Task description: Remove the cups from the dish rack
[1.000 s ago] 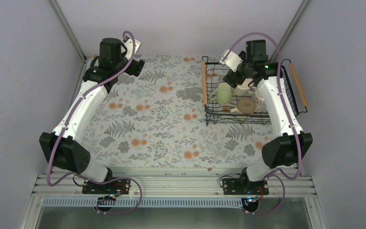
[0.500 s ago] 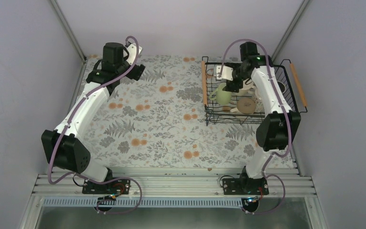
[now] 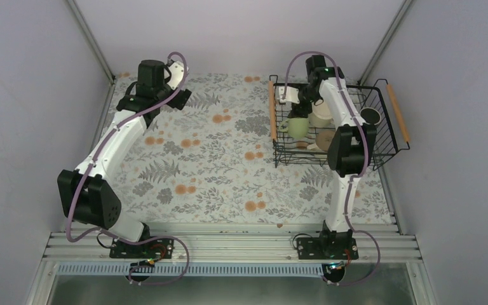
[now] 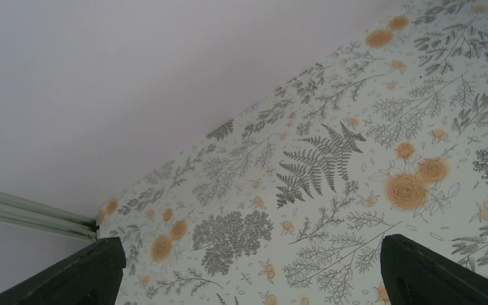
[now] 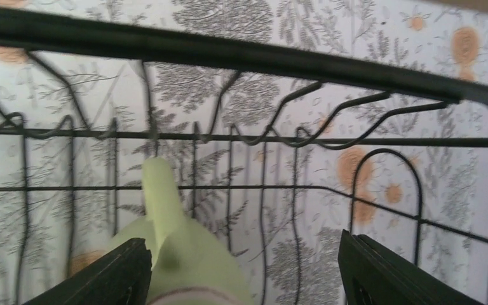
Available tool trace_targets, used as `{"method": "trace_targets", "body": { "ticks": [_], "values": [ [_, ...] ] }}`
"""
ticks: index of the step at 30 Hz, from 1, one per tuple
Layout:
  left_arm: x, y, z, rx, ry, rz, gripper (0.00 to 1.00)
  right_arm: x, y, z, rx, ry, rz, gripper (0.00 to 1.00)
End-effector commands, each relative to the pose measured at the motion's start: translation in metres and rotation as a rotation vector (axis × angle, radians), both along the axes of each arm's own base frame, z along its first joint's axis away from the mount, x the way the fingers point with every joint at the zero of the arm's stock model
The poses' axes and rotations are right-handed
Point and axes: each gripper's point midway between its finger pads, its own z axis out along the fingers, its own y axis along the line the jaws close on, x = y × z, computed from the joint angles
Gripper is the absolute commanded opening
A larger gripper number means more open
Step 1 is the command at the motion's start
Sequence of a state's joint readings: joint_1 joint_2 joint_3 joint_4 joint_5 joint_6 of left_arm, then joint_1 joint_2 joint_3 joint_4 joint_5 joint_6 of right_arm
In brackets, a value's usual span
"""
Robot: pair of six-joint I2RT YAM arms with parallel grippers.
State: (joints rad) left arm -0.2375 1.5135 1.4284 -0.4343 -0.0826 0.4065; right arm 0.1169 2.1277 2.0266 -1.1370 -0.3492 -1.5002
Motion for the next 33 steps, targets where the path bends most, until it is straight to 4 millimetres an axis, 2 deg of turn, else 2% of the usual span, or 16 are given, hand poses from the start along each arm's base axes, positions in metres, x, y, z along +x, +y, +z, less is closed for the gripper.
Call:
{"method": "trace_targets", "body": {
  "ticks": [1,5,17,26,31,33],
  "values": [
    [0.005,0.003,-0.003,0.018,-0.010,0.006,1.00,0.008,0.011,0.004,0.013,0.015,0.024,0.74],
    [0.004,0.002,-0.004,0.019,-0.007,-0.004,1.00,0.004,0.011,-0.007,-0.022,0.049,0.030,0.72],
    [0.003,-0.005,-0.005,0.005,0.012,-0.045,1.00,-0.020,-0.004,-0.012,-0.099,0.106,0.019,0.66],
    [0.002,-0.008,-0.004,-0.003,0.023,-0.061,1.00,-0.019,-0.022,-0.024,-0.155,0.135,-0.035,0.65],
    [0.000,-0.010,-0.007,-0.008,0.036,-0.071,1.00,-0.018,-0.025,-0.033,-0.178,0.150,-0.044,0.62],
    [-0.001,-0.010,-0.008,-0.006,0.038,-0.071,1.00,-0.018,-0.026,-0.035,-0.184,0.155,-0.045,0.57]
  ]
}}
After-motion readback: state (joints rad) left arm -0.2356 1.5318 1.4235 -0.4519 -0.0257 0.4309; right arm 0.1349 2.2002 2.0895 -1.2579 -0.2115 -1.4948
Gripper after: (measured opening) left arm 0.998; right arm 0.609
